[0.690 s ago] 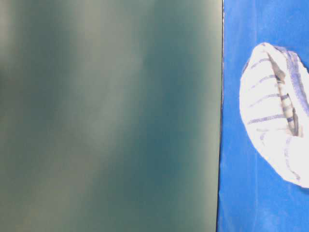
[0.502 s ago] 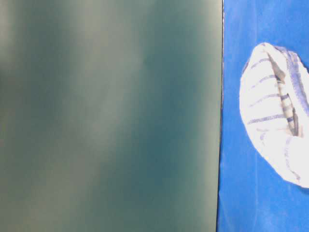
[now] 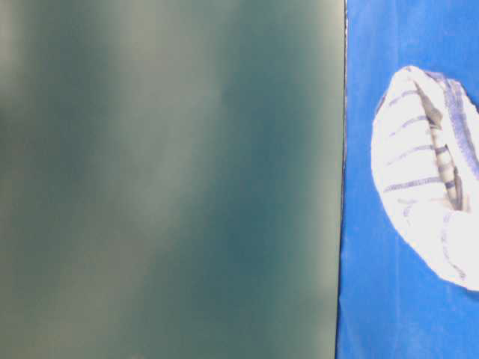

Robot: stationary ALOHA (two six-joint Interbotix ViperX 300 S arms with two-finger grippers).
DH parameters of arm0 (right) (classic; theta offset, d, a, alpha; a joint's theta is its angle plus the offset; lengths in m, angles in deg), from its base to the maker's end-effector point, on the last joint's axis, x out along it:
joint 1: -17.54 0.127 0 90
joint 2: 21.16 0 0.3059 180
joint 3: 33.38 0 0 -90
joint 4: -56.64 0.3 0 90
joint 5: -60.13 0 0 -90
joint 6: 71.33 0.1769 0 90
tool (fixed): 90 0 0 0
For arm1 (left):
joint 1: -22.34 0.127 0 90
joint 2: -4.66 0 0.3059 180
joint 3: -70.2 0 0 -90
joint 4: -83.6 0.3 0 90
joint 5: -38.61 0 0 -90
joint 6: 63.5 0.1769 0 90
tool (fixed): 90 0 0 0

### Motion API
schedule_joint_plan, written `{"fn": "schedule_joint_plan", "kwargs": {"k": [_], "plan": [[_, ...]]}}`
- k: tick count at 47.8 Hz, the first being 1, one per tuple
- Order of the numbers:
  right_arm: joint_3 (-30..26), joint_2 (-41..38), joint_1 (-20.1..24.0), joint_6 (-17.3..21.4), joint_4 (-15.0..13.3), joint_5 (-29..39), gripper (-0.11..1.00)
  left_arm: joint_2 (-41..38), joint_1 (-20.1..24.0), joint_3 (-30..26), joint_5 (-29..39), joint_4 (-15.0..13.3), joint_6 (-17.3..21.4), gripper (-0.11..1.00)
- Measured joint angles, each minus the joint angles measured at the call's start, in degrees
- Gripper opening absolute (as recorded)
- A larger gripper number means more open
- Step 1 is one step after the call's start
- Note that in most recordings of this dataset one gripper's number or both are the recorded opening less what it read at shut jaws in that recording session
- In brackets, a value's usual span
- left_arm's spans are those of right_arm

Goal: Hand over the towel.
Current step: 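Lower the left gripper onto the white-and-blue striped towel and close it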

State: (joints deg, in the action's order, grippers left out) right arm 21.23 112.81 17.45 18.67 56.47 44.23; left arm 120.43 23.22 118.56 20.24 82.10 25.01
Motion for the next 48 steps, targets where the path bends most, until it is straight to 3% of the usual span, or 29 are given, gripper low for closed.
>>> {"fn": "schedule_joint_plan", "kwargs": {"k": [4, 12, 17, 32, 41, 44, 48], "plan": [[0.0, 0.0, 0.0, 0.0, 0.0, 0.4, 0.00, -5.5, 0.4, -2.5, 1.2, -0.1, -1.1, 0.26], [-0.1, 0.0, 0.0, 0.1, 0.0, 1.9, 0.00, -17.3, 0.5, -8.9, 8.1, -0.1, -4.0, 0.76], [-0.1, -0.1, 0.0, 0.1, 0.0, 2.8, 0.00, -24.3, 0.5, -11.8, 11.6, -0.1, -6.2, 0.92], [0.0, -0.6, 0.0, 0.1, 0.0, 4.3, 0.00, -46.1, -0.6, -19.0, 12.6, -0.1, -9.5, 0.93], [0.0, -0.9, -0.1, 0.1, 0.0, 4.6, 0.00, -51.1, -1.0, -21.9, 12.6, -0.1, -9.3, 0.92], [0.0, -1.0, 0.0, 0.1, 0.0, 4.7, 0.00, -51.2, -0.8, -22.1, 13.0, -0.1, -9.2, 0.84], [0.0, -1.1, 0.0, 0.1, 0.0, 4.7, 0.00, -51.2, -0.7, -22.2, 13.6, -0.1, -9.1, 0.64]]}}
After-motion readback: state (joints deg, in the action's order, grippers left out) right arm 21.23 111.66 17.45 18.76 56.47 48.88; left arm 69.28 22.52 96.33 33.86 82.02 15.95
